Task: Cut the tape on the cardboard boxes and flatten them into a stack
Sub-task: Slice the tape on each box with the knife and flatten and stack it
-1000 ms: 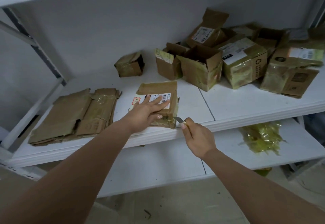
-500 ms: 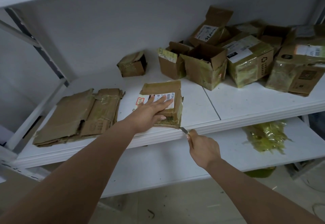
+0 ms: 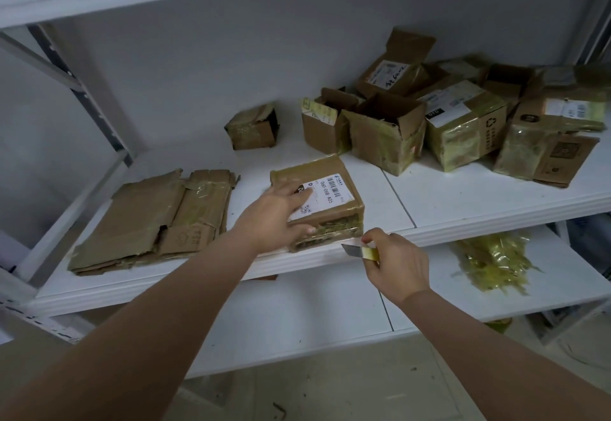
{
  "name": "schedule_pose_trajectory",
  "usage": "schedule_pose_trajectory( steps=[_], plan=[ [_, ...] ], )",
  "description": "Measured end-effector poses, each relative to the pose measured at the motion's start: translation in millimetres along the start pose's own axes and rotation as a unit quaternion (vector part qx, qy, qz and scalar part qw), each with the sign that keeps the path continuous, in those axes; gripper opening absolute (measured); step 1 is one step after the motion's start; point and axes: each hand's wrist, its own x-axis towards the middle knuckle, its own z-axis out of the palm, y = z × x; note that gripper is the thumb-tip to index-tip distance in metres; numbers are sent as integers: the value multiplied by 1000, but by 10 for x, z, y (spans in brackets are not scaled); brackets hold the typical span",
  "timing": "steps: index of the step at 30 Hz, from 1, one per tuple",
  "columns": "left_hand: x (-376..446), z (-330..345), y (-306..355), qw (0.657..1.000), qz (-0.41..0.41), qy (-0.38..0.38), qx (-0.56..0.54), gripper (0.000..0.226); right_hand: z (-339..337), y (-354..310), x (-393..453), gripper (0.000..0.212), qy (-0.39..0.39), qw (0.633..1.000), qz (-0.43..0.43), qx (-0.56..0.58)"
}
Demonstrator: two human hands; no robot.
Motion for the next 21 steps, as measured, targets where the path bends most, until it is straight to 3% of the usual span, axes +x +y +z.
schedule_pose_trajectory(
  steps=[3, 8, 15, 21],
  plan=[
    [-51, 97, -62, 999, -18, -16, -20, 66, 31, -79, 8, 24, 43, 996, -84, 3],
    [-5, 148, 16, 999, -27, -17, 21, 59, 83, -212, 111, 39, 49, 981, -187, -9],
    [6, 110, -24, 999, -24, -43, -13, 60, 149, -248, 130, 57, 40, 980, -187, -56],
    [13, 121, 23, 998, -31, -47, -14, 61, 196, -317, 142, 34, -41, 981, -161, -99]
  ],
)
